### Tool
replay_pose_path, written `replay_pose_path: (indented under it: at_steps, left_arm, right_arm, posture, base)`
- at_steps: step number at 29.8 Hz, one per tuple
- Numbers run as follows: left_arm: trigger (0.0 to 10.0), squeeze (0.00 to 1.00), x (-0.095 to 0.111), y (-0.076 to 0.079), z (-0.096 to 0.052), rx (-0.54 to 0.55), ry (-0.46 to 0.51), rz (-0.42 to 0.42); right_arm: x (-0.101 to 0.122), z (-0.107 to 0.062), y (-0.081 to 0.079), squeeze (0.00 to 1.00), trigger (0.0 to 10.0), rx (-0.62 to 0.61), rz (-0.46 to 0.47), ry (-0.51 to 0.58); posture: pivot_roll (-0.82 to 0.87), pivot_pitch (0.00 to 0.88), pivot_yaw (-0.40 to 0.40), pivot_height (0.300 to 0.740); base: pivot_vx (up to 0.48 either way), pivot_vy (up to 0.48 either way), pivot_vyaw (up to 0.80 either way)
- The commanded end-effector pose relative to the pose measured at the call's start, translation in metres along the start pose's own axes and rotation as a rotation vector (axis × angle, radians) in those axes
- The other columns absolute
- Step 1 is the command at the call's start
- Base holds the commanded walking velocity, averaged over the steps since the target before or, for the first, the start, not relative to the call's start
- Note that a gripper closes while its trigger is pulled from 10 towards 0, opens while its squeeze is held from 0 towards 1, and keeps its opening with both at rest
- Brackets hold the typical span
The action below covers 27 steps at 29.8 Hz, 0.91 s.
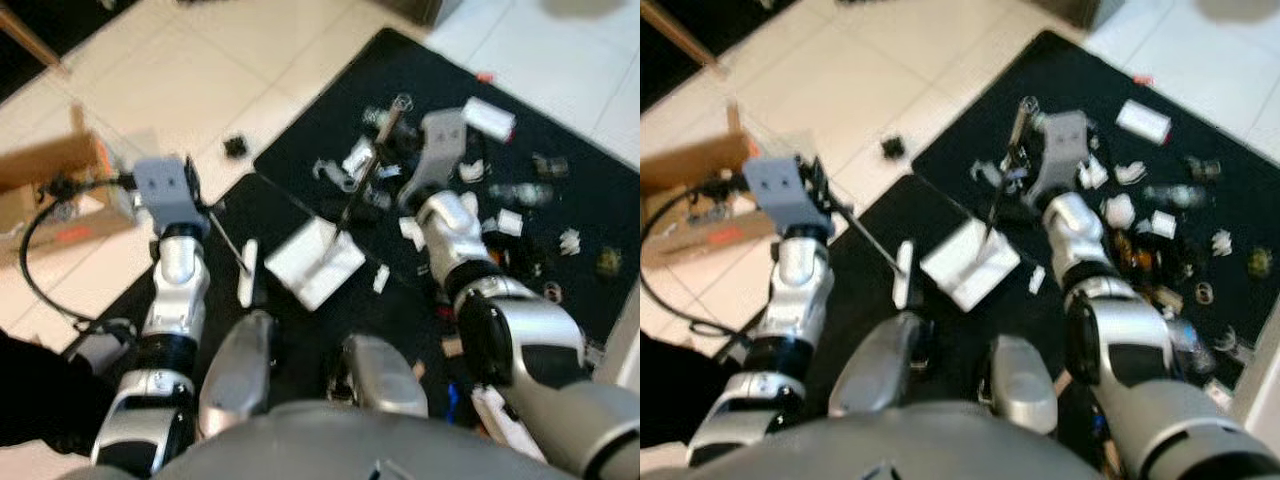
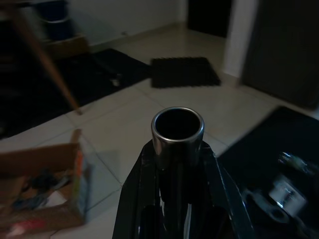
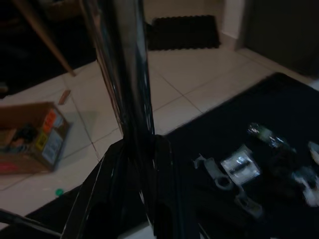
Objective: Sweep floor
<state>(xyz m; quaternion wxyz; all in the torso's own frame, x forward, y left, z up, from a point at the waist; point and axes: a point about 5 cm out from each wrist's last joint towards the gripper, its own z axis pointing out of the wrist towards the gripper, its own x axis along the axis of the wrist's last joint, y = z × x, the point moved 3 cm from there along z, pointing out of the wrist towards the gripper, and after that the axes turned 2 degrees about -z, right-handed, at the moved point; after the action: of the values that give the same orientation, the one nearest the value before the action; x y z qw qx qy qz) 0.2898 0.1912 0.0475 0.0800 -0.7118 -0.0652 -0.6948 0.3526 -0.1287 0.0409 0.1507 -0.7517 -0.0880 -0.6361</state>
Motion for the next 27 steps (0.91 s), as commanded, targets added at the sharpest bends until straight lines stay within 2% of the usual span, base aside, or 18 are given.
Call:
replay_pose_path:
  at_steps: [1, 19, 27]
  left_arm:
    - [10.0, 0.0, -0.01, -0.0062, -0.0051, 0.0, -0.04, 0.063]
    - [10.0, 0.0, -0.0119, -0.0062, -0.006, -0.002, -0.046, 0.067]
    - [10.0, 0.0, -0.0128, -0.0059, -0.0058, -0.002, -0.05, 0.07]
  right_arm:
    - [0.0073, 0.0012, 0.0014, 0.0, 10.0, -0.001, -0.011, 0.035]
    - [0.0049, 0.0005, 0.0001, 0.0, 10.0, 0.002, -0.011, 0.029]
    - [0.0015, -0.0029, 0.0044, 0.0, 10.0, -0.003, -0.026, 0.015]
  posture:
    - [0.11, 0.0, -0.011, 0.74]
    - [0.11, 0.0, -0.009, 0.74]
    - [0.11, 0.0, -0.01, 0.74]
  base:
    - [0.0, 0.0, 0.78]
    - [0.0, 0.0, 0.78]
    - [0.0, 0.0, 0.78]
